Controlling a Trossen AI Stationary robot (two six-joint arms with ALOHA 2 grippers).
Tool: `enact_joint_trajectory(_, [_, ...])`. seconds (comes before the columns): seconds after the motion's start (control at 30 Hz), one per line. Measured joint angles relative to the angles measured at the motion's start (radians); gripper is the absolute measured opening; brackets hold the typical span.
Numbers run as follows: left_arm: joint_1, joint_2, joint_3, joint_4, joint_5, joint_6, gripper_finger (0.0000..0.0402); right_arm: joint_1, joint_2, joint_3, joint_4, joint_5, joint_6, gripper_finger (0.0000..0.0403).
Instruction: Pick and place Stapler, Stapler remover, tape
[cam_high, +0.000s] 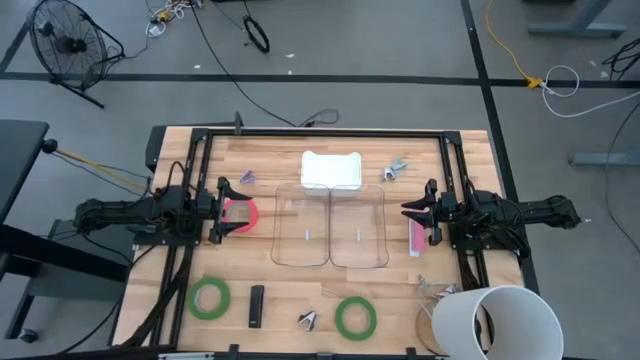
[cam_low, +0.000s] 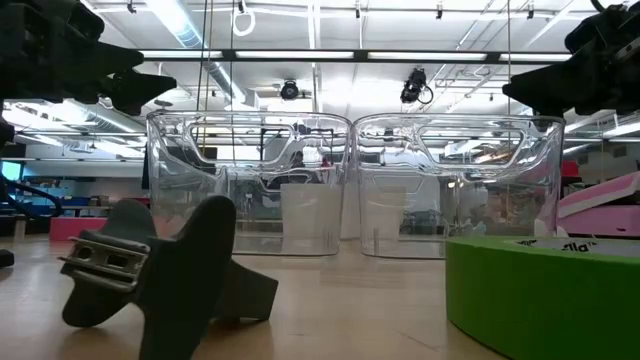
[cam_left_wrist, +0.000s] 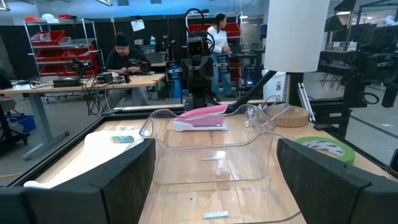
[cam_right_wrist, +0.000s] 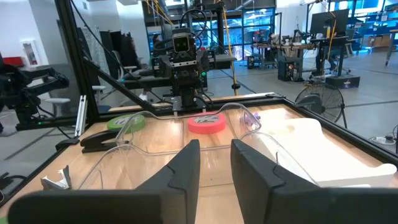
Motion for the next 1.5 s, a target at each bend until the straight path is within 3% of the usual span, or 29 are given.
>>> enact_joint_trajectory(1.0, [0.0, 0.0, 0.0, 0.001, 0.0, 0.001, 0.0339, 0.0, 0.0, 0.0, 0.027, 0.008, 0.002, 0.0094])
enact_joint_trajectory(1.23, [0.0, 0.0, 0.0, 0.002, 0.0, 0.048, 0.0339, 0.0, 0.0, 0.0, 0.117, 0.008, -0.01, 0.0094])
enact_joint_trajectory(1.37, [0.0, 0.0, 0.0, 0.003, 0.0, 0.027, 0.0339, 0.0, 0.001, 0.0, 0.306, 0.091, -0.027, 0.0094])
enact_joint_trajectory(1.5, [0.0, 0.0, 0.0, 0.003, 0.0, 0.027, 0.0339, 0.0, 0.0, 0.017, 0.424, 0.075, -0.075, 0.0094])
